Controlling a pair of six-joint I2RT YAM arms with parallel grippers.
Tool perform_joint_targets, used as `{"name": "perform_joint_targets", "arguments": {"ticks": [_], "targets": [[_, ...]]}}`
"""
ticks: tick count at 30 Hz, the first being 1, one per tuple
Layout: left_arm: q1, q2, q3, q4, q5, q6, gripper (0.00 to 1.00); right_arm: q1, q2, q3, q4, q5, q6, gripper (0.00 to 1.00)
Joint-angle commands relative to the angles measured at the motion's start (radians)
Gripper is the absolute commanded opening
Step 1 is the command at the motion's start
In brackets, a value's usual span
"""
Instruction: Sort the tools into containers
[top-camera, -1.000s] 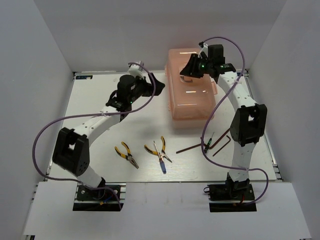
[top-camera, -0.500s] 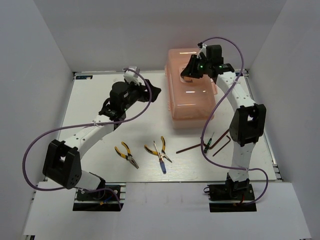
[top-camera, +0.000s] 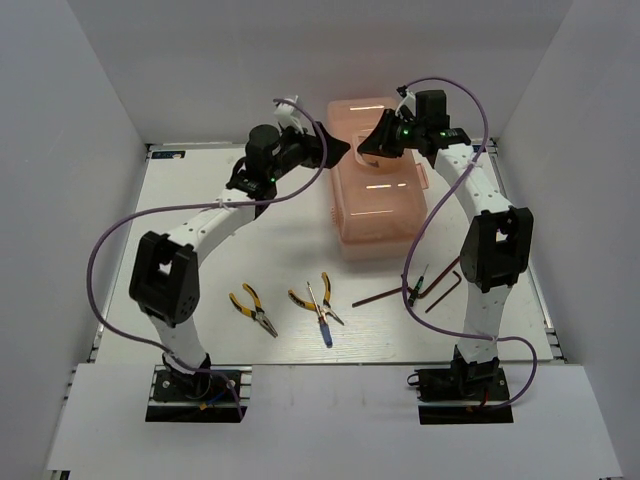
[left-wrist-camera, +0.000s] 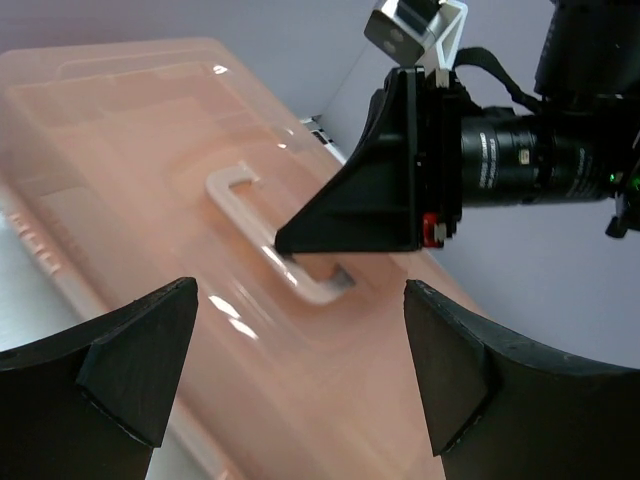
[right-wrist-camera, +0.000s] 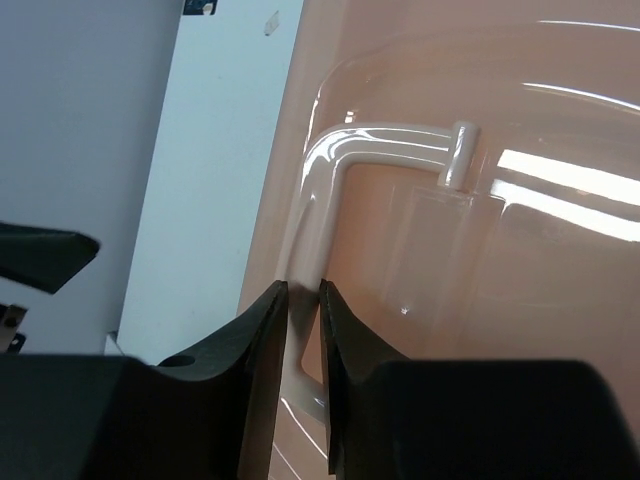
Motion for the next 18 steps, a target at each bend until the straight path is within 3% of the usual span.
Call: {"name": "perform_joint_targets", "arguments": {"ticks": [1, 11, 18], "targets": [[-0.011, 0.048, 0.108, -0.024, 0.068, -0.041, 0.94, 0.016, -0.018, -0.003, 0.06, -0.117, 0.057, 0.25], [-0.011, 0.259, 0.375, -0.157, 0.059, -0.144, 0.93, 0.005, -0.015, 0.0, 0.082, -0.146, 0.094, 0.25], [-0.011, 0.312, 0.417, -0.196, 0.038, -0.216, 0.9, -0.001, -0.004, 0.0, 0.097, -0.168, 0.117, 0.25]]}}
